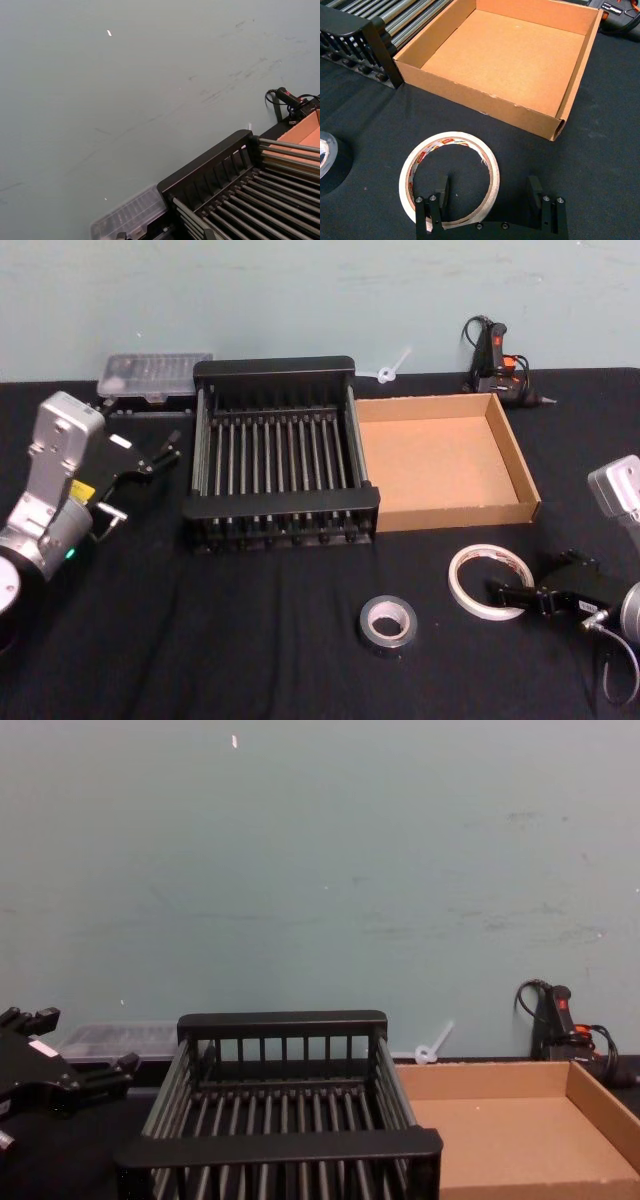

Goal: Pick up the white tape and place it into the black box , Pick up the silver tape and place it into the brown box.

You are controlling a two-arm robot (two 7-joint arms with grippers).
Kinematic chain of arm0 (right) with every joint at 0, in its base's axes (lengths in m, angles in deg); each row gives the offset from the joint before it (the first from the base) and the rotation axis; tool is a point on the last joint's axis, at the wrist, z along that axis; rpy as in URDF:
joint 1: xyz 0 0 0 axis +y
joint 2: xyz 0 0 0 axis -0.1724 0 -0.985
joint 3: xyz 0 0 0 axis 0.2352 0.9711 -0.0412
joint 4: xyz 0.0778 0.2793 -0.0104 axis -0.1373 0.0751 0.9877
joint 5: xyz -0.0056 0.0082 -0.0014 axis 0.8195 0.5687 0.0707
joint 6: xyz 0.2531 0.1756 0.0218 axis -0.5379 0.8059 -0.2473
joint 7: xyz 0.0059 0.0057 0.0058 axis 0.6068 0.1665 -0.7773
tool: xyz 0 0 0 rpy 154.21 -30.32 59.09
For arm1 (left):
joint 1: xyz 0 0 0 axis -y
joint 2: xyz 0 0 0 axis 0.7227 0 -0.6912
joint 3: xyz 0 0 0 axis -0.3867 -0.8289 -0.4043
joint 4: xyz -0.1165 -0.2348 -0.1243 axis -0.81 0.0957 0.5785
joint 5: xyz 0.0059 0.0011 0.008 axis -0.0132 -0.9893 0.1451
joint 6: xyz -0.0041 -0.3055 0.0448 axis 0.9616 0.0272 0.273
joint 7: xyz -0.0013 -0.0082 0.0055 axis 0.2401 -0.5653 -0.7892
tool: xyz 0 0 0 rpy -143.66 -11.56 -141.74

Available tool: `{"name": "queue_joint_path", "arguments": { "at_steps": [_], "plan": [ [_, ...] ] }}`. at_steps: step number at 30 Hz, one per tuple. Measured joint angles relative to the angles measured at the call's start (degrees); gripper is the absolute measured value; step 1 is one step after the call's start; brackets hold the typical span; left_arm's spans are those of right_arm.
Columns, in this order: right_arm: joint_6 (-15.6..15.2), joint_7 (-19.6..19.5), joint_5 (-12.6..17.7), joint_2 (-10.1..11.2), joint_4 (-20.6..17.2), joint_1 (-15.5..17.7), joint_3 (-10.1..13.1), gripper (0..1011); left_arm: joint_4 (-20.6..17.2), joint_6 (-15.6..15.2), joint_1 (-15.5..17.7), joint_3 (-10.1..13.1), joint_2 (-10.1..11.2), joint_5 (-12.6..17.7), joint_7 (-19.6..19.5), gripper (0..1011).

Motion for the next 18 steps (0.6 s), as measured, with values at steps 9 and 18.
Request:
{"name": "queue_joint_path", "arguments": {
  "at_steps": [9,18],
  "plan": [
    [-0.18,-0.24,0.09,-0.07,0.03,-0.02,0.02,1002,0.0,0.0,0.0,0.0,0.0,0.0,0.0,1001],
    [0.36,-0.49,0.0,-0.1,-0.21,0.3,0.35,1002,0.0,0.0,0.0,0.0,0.0,0.0,0.0,1001]
  ]
}}
